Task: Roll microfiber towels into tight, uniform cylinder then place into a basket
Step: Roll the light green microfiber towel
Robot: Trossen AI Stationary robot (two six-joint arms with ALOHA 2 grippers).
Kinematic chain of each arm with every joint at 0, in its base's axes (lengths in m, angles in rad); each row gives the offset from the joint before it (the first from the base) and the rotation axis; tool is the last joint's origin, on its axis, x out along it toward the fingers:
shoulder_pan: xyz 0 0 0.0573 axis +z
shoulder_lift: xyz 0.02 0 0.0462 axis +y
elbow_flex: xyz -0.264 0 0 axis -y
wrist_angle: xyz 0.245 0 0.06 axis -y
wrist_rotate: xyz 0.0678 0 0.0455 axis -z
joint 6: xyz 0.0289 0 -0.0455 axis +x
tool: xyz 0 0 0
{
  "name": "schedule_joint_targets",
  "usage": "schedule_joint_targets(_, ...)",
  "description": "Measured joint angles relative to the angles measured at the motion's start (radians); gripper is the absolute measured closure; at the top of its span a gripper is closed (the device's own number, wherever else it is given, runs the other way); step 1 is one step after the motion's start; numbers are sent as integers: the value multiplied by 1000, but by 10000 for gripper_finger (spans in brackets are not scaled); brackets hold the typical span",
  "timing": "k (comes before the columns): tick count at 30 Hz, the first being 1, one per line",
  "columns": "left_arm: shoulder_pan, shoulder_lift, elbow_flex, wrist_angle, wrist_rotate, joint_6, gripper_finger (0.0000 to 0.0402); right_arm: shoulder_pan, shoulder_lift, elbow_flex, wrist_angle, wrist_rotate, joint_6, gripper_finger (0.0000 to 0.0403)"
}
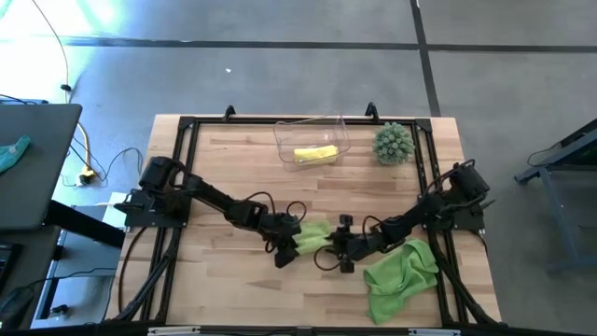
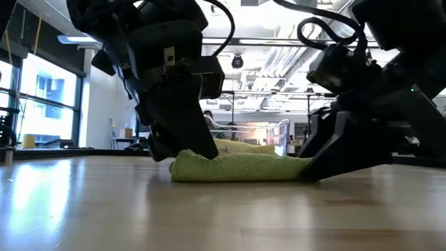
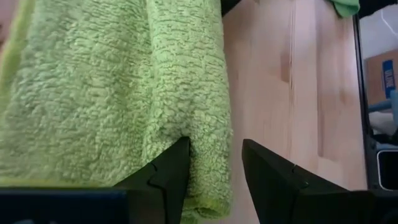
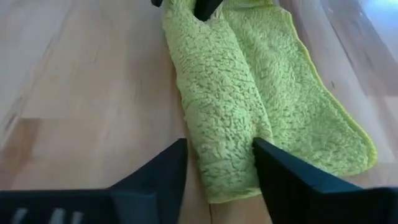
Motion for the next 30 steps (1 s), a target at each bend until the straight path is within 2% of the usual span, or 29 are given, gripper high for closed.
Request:
schedule_joint_targets(9,24,-30,-1,-21,23,84,261,-2,-1,0,-60,-10,161,383)
schedule_joint_targets(12,17,-67,-2,-40,24,158,261,-7,-2,0,-65,-43,201,392)
schedule_joint_targets(16,-3,-117,-1,-37,13,303,261,-30,-3,0,-43,-167,286,388)
schedule_joint_targets(24,-128,-106,2,-32,-294,601,261,-102,1,-4,14,-404,458,393)
schedule_joint_targets(30,-205,-67,2,-18,-483,650,261,-150,1,-4,32,-492,584,392)
